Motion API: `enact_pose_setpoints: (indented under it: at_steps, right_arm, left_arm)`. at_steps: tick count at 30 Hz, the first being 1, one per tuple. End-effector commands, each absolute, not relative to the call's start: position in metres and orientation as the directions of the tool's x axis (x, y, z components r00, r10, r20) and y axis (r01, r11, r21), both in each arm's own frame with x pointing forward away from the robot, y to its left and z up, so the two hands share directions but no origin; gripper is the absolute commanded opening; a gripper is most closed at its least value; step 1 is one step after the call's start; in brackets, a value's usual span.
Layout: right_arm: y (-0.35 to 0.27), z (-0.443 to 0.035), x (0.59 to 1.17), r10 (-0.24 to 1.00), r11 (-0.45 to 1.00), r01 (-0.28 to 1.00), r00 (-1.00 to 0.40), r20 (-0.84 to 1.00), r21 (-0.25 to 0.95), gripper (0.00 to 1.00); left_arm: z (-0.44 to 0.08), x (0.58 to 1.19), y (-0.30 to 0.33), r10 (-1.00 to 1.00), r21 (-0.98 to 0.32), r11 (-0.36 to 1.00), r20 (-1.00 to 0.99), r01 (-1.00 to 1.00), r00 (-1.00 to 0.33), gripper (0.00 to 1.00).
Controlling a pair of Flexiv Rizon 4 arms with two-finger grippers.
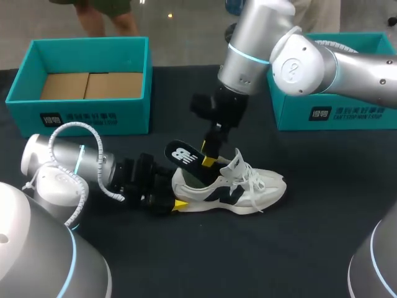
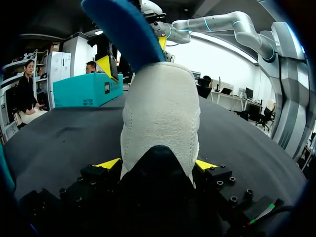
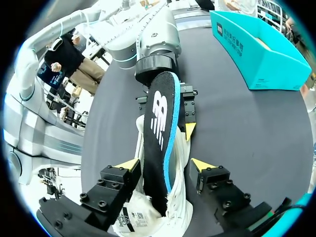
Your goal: Take the shoe out of the shoebox, open the shoe tongue, remove and reinsert the insole, then place the shoe into the shoebox
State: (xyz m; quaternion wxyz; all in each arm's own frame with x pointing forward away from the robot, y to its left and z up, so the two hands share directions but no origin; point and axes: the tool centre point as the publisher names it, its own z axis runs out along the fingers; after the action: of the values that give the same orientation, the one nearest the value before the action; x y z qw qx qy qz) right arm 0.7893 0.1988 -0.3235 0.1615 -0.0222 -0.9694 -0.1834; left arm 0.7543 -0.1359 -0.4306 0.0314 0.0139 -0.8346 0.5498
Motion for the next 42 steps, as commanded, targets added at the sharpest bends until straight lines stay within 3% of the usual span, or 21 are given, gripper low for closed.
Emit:
enact_pose_setpoints:
  at_steps: [1,7,10,16,19,20,26,28,31,42]
  right_arm:
    - [0.205,-0.326,0.789,-0.028,0.927,0.096,-0.946,0.322,0.363,0.68]
    - [0.216,-0.325,0.787,-0.042,0.921,0.090,-0.944,0.326,0.380,0.69]
    - [0.219,-0.324,0.785,-0.048,0.918,0.089,-0.942,0.332,0.387,0.64]
    - [0.223,-0.326,0.779,-0.059,0.910,0.086,-0.941,0.333,0.406,0.38]
    - [0.221,-0.327,0.776,-0.053,0.905,0.096,-0.941,0.335,0.414,0.15]
    - [0.221,-0.327,0.775,-0.051,0.904,0.098,-0.942,0.333,0.417,0.02]
    - [0.219,-0.321,0.775,-0.047,0.900,0.097,-0.948,0.316,0.425,0.00]
    - [0.220,-0.319,0.777,-0.050,0.899,0.092,-0.949,0.311,0.428,0.05]
    - [0.222,-0.315,0.780,-0.056,0.900,0.084,-0.950,0.306,0.427,0.00]
    - [0.231,-0.281,0.802,-0.077,0.885,0.041,-0.969,0.233,0.464,0.00]
  left_arm:
    - [-0.433,0.755,-0.137,0.012,-0.916,0.398,0.069,-0.059,-0.998,0.00]
    - [-0.433,0.755,-0.137,0.012,-0.916,0.398,0.069,-0.059,-0.998,0.00]
    - [-0.433,0.755,-0.137,0.012,-0.916,0.398,0.069,-0.059,-0.998,0.00]
    - [-0.433,0.755,-0.137,0.012,-0.916,0.398,0.069,-0.059,-0.998,0.00]
    - [-0.433,0.755,-0.137,0.012,-0.916,0.398,0.069,-0.059,-0.998,0.00]
    - [-0.433,0.755,-0.137,0.012,-0.916,0.398,0.069,-0.059,-0.998,0.00]
    - [-0.433,0.755,-0.137,0.012,-0.916,0.398,0.069,-0.059,-0.998,0.00]
    - [-0.433,0.755,-0.137,0.012,-0.916,0.398,0.069,-0.059,-0.998,0.00]
    - [-0.433,0.755,-0.137,0.012,-0.916,0.398,0.069,-0.059,-0.998,0.00]
    - [-0.433,0.755,-0.137,0.012,-0.916,0.398,0.069,-0.059,-0.998,0.00]
